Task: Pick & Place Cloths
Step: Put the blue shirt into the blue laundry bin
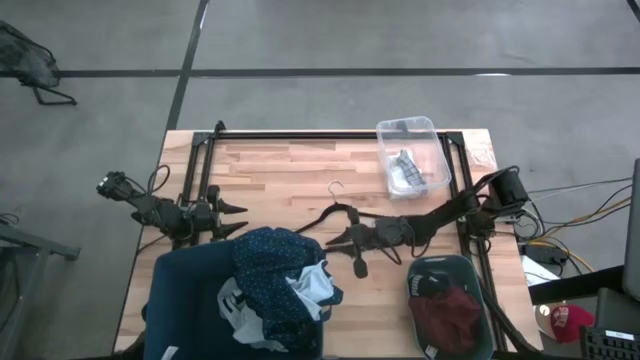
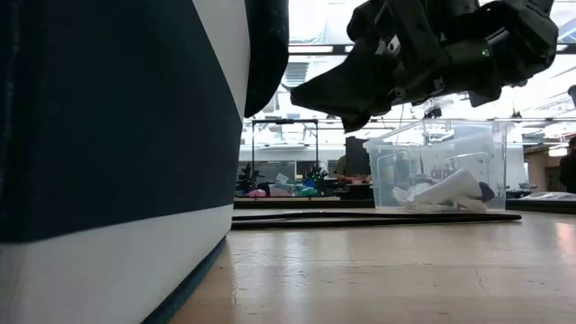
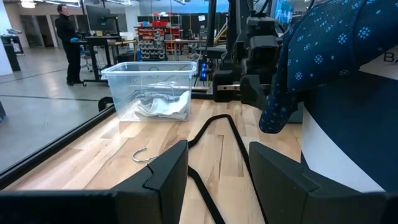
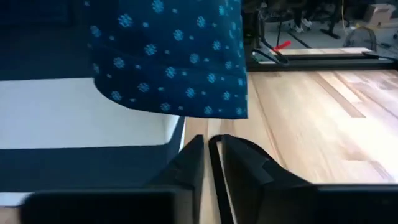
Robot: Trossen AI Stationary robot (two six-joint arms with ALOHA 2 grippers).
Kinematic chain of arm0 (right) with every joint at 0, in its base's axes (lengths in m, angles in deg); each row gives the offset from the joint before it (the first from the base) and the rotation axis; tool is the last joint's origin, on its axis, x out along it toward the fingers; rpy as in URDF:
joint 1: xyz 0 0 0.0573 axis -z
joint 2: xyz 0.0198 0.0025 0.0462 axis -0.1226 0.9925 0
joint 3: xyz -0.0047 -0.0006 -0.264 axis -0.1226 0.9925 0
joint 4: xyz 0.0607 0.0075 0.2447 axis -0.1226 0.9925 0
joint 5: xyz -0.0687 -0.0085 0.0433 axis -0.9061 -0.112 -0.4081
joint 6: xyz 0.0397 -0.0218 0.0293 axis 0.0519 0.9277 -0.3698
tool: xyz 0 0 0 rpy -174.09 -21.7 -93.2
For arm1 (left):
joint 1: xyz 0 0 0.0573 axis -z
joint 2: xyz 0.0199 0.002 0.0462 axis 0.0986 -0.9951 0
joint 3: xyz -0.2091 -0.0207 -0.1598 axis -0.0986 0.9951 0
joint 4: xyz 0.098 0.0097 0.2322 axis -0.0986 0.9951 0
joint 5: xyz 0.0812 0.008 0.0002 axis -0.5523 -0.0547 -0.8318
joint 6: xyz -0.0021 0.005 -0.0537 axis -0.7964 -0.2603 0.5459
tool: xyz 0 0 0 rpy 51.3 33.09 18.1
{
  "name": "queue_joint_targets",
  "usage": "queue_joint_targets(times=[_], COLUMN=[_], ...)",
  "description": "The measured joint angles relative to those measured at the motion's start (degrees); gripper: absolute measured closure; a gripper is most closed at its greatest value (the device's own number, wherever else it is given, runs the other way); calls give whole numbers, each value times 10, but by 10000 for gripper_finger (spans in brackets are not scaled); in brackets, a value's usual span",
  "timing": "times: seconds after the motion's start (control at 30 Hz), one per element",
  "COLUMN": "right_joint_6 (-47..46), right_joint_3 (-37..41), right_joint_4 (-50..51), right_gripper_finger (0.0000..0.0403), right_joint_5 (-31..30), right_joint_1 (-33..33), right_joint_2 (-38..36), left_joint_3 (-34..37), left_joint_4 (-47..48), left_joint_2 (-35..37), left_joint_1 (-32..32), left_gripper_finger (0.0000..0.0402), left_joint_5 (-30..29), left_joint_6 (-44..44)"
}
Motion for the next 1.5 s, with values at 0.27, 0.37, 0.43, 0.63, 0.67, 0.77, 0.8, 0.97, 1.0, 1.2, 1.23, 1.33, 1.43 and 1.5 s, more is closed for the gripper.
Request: queue_joint_targets(times=[0.27, 0.37, 0.43, 0.63, 0.67, 0.77, 0.8, 0.97, 1.0, 1.2, 1.23, 1.33, 1.43, 1.5], right_joint_6=[24, 35, 32, 50, 50, 52, 52, 81, 84, 110, 119, 140, 148, 170], right_joint_3=[-7, -19, -35, -57, -59, -61, -63, -69, -69, -69, -69, -72, -80, -88], right_joint_4=[-61, -56, -56, -53, -54, -50, -50, -51, -51, -53, -53, -52, -51, -40], right_gripper_finger=[251, 216, 196, 166, 164, 161, 161, 184, 194, 308, 335, 383, 391, 392], right_joint_5=[-17, -33, -35, -34, -34, -34, -34, -66, -77, -92, -92, -91, -77, -73], right_joint_1=[-28, -28, -27, -27, -27, -27, -28, -27, -26, -19, -17, -15, -10, -9], right_joint_2=[31, 41, 51, 62, 62, 61, 61, 61, 61, 61, 58, 45, 25, 8], left_joint_3=[0, 0, 0, 0, 0, 0, 0, 0, 0, 0, 0, 0, 0, 0], left_joint_4=[0, 0, 0, 0, 0, 0, 0, 0, 0, 0, 0, 0, 0, 0], left_joint_2=[0, 0, 0, -1, -1, -2, -2, -2, -2, -2, -2, -2, -2, -2], left_joint_1=[0, 0, 0, 0, 0, 0, 0, 0, 0, 0, 0, 0, 0, 0], left_gripper_finger=[225, 225, 225, 225, 225, 225, 225, 225, 225, 225, 225, 225, 225, 225], left_joint_5=[0, 0, 0, 0, 0, 0, 0, 0, 0, 0, 0, 0, 0, 0], left_joint_6=[0, 0, 0, 0, 0, 0, 0, 0, 0, 0, 0, 0, 0, 0])
